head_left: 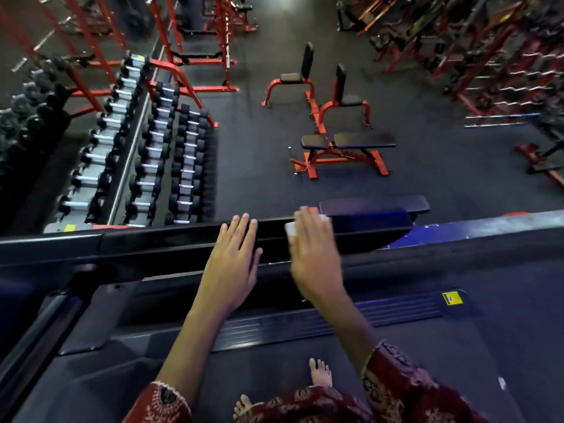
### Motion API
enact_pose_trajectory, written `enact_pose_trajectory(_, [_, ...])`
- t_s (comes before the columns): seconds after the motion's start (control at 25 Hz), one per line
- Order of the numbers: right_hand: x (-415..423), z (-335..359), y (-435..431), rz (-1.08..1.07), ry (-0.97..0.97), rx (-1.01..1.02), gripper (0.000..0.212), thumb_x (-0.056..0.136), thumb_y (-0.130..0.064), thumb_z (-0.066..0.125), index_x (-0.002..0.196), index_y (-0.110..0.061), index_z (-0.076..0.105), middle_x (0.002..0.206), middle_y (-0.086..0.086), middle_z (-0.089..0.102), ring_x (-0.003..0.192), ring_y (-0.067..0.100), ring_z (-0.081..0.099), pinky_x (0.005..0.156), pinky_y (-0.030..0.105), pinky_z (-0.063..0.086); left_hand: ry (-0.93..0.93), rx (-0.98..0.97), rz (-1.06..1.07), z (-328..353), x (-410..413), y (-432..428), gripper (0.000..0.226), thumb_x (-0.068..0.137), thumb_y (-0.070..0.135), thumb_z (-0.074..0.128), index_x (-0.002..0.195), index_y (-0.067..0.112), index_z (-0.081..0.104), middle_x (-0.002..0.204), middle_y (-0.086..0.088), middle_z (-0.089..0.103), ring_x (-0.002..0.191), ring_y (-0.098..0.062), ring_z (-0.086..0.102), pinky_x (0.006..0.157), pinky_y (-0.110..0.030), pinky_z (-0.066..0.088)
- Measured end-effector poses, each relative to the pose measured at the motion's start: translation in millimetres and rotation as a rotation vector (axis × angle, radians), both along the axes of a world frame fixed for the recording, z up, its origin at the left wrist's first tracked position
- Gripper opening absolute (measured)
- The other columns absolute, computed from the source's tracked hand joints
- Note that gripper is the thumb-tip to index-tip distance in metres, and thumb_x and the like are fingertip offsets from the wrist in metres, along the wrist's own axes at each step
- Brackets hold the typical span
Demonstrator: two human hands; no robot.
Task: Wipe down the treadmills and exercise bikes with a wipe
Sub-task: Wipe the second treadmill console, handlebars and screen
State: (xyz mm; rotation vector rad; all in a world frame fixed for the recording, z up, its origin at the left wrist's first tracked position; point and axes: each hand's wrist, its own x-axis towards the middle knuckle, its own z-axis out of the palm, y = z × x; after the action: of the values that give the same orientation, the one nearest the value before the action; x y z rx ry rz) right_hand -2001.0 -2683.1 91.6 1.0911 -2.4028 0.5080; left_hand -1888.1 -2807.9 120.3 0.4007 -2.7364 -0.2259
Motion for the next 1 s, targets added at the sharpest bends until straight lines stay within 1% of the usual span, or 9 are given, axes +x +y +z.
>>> enact_pose_trajectory(0.12, [-34, 2, 36, 0.153, 0.090, 0.108, 0.041, 0.094, -0.017, 0.047, 0.131, 0.000, 0.051, 0.136, 0.019, 0.053, 0.128, 0.033, 0.047, 0.108, 0.048, 0.034, 0.002, -0.001, -0.028, -1, -27, 29, 0.051, 0.094, 0.026, 0.035, 0.129, -0.008, 0.052, 0.135, -0.025, 0.051, 0.126, -0.041, 0.048, 0.106, -0.052, 0.032])
enact_pose_trajectory(0.28, [-86, 6, 105, -0.244, -0.076, -0.045, 0.048, 0.100, -0.025, 0.029, 0.129, 0.003, 0.054, 0.134, 0.020, 0.054, 0.129, 0.035, 0.047, 0.111, 0.050, 0.029, 0.029, -0.022, -0.011, -4, -48, 51, 0.050, 0.093, 0.025, 0.038, 0.127, -0.008, 0.054, 0.133, -0.026, 0.052, 0.123, -0.042, 0.050, 0.104, -0.052, 0.036])
enact_pose_trajectory(0.36, [-85, 7, 95, -0.284, -0.128, -0.106, 0.047, 0.099, -0.022, 0.030, 0.127, 0.008, 0.054, 0.132, 0.025, 0.054, 0.127, 0.040, 0.047, 0.113, 0.048, 0.023, 0.045, -0.040, 0.007, -5, -57, 58, 0.049, 0.093, 0.024, 0.039, 0.125, -0.008, 0.055, 0.130, -0.027, 0.054, 0.121, -0.043, 0.052, 0.103, -0.055, 0.036])
enact_pose_trajectory(0.52, [-55, 10, 51, 0.205, 0.005, 0.039, 0.043, 0.097, -0.021, 0.037, 0.122, 0.005, 0.060, 0.127, 0.022, 0.059, 0.120, 0.037, 0.055, 0.108, 0.043, 0.028, 0.069, -0.042, 0.006, -8, -67, 67, 0.049, 0.091, 0.021, 0.038, 0.125, -0.008, 0.056, 0.130, -0.027, 0.054, 0.120, -0.043, 0.052, 0.105, -0.054, 0.035])
enact_pose_trajectory(0.56, [-63, 12, 56, 0.238, 0.011, 0.059, 0.044, 0.099, -0.024, 0.036, 0.122, 0.003, 0.061, 0.126, 0.020, 0.060, 0.118, 0.035, 0.056, 0.107, 0.041, 0.030, 0.076, -0.045, 0.009, -8, -67, 67, 0.049, 0.091, 0.023, 0.038, 0.126, -0.007, 0.055, 0.130, -0.027, 0.054, 0.121, -0.042, 0.051, 0.107, -0.052, 0.033])
enact_pose_trajectory(0.68, [-101, 9, 97, -0.015, -0.047, 0.004, 0.051, 0.103, -0.028, 0.026, 0.121, 0.004, 0.061, 0.123, 0.021, 0.062, 0.115, 0.036, 0.058, 0.107, 0.043, 0.032, 0.090, -0.048, 0.036, -9, -68, 71, 0.049, 0.093, 0.026, 0.039, 0.128, -0.006, 0.054, 0.132, -0.026, 0.052, 0.124, -0.041, 0.049, 0.109, -0.047, 0.026])
enact_pose_trajectory(0.8, [-107, 6, 108, -0.199, -0.135, -0.056, 0.047, 0.099, -0.022, 0.031, 0.121, 0.010, 0.058, 0.124, 0.027, 0.059, 0.121, 0.041, 0.053, 0.111, 0.046, 0.028, 0.119, -0.027, 0.081, -12, -71, 78, 0.048, 0.094, 0.025, 0.039, 0.128, -0.006, 0.054, 0.133, -0.025, 0.052, 0.125, -0.041, 0.047, 0.110, -0.045, 0.025])
enact_pose_trajectory(0.88, [-81, 5, 80, -0.094, -0.118, -0.081, 0.042, 0.095, -0.016, 0.039, 0.121, 0.011, 0.057, 0.125, 0.029, 0.057, 0.121, 0.043, 0.052, 0.111, 0.046, 0.026, 0.142, -0.012, 0.096, -14, -71, 80, 0.048, 0.093, 0.024, 0.039, 0.128, -0.006, 0.054, 0.132, -0.025, 0.052, 0.125, -0.041, 0.046, 0.109, -0.046, 0.026])
enact_pose_trajectory(1.0, [-54, -1, 71, 0.294, 0.017, 0.033, 0.042, 0.092, -0.012, 0.051, 0.130, 0.004, 0.053, 0.137, 0.022, 0.051, 0.129, 0.036, 0.046, 0.113, 0.043, 0.027, 0.163, -0.011, 0.090, -16, -70, 79, 0.048, 0.093, 0.024, 0.040, 0.129, -0.005, 0.053, 0.133, -0.024, 0.051, 0.126, -0.038, 0.044, 0.110, -0.045, 0.027])
